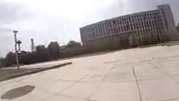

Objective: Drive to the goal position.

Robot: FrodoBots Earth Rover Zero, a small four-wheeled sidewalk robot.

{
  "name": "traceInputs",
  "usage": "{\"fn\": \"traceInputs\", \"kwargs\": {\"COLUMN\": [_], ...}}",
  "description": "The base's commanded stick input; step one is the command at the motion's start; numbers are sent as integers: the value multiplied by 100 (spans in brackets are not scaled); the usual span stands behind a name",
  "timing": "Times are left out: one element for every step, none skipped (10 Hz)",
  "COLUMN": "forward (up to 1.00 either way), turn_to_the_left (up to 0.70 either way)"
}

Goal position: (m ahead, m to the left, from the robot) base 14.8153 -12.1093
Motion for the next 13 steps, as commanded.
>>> {"fn": "traceInputs", "kwargs": {"forward": [70, 70, 70, 70, 70, 70, 70, 70, 70, 70, 70, 70, 70], "turn_to_the_left": [0, 0, 0, 0, 0, 0, 0, 0, 0, 0, 0, 0, 0]}}
